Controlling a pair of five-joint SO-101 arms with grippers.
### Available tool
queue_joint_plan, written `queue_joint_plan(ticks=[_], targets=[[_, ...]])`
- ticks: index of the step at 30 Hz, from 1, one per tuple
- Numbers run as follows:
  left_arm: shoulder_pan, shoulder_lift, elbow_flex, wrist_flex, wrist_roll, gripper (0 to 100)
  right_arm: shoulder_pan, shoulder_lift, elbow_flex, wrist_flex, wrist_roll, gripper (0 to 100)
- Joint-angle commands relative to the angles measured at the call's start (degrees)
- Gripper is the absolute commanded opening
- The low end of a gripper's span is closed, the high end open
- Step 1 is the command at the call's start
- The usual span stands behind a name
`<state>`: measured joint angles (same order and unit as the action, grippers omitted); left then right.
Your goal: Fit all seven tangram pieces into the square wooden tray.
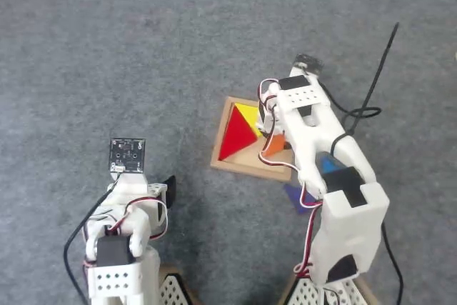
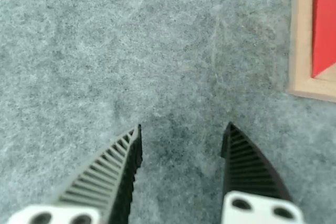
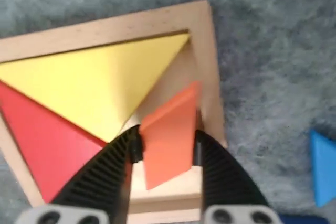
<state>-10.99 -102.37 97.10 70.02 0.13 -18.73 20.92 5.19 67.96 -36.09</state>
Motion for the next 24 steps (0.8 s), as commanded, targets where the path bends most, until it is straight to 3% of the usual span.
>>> queue_joint_plan(ticks=[1, 7, 17, 24], targets=[[-0.18, -0.62, -0.66, -1.23, 0.62, 24, 1.1, -0.4, -3.08, 0.92, 2.81, 26.7], [-0.18, -0.62, -0.66, -1.23, 0.62, 24, 0.22, -0.92, -4.4, 1.36, 7.65, 40.1], [-0.18, -0.62, -0.66, -1.23, 0.62, 24, -4.0, -2.24, -10.9, 9.71, 13.19, 40.2], [-0.18, -0.62, -0.66, -1.23, 0.62, 24, -0.04, -15.78, -10.9, 16.22, 19.43, 40.1]])
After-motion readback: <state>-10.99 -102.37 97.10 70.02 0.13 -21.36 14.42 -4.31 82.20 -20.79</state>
